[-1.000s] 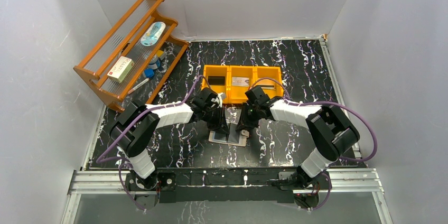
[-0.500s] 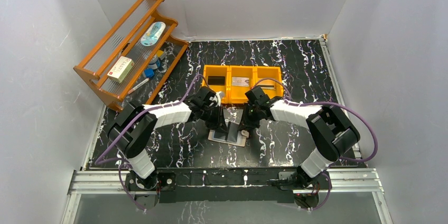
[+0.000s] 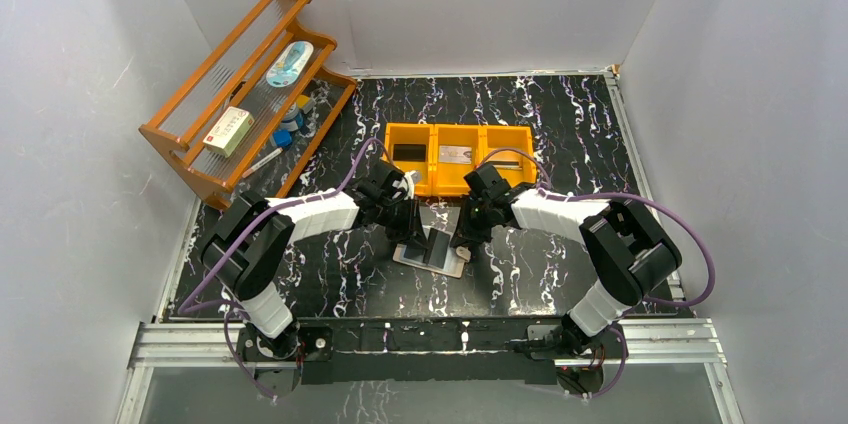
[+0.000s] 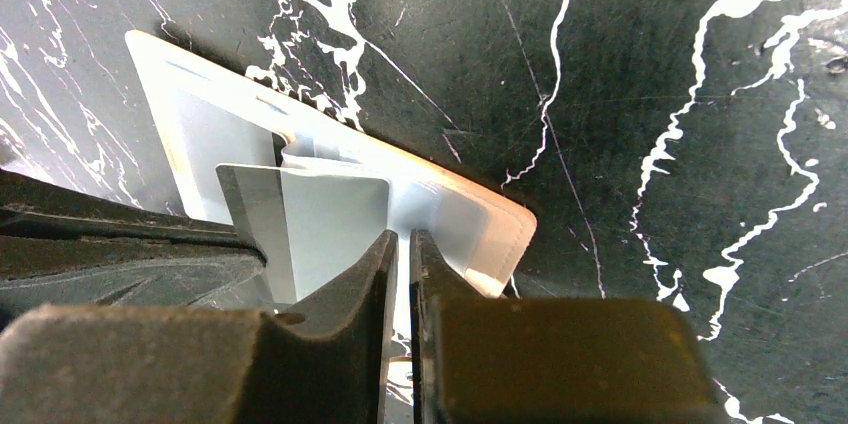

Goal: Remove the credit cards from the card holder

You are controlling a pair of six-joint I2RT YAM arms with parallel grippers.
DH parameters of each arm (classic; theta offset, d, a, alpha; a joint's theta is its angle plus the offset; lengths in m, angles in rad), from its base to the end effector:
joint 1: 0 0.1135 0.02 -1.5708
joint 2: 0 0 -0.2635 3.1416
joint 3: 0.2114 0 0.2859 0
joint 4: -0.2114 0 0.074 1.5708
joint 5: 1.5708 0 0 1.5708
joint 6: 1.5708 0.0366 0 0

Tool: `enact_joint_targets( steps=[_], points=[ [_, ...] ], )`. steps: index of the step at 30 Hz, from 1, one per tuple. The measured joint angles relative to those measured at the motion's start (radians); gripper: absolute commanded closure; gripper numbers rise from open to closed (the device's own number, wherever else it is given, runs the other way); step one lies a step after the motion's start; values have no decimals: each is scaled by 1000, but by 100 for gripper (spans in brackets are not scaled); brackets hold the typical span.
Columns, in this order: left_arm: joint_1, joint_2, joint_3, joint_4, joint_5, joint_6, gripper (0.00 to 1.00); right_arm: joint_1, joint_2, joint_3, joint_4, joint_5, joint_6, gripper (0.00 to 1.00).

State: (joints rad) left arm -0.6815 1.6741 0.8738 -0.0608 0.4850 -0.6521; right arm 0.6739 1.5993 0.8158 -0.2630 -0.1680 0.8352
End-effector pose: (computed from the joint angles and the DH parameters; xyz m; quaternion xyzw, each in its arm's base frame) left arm 0.2644 -0.2364 0.1361 0.0968 0.9089 -0.3855 0.1258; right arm 0.2486 0.2063 0.1268 0.0559 0.9611 0.2359 0.1326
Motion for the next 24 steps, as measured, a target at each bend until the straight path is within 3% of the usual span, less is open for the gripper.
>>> enact_joint_targets(
  steps=[13,24],
  points=[
    [5,0,0,15,3,-7,100,0,-15,14,10,-74,-50,65],
    [5,0,-11,32,5,-19,100,1,14,2,39,-98,1,64]
  ],
)
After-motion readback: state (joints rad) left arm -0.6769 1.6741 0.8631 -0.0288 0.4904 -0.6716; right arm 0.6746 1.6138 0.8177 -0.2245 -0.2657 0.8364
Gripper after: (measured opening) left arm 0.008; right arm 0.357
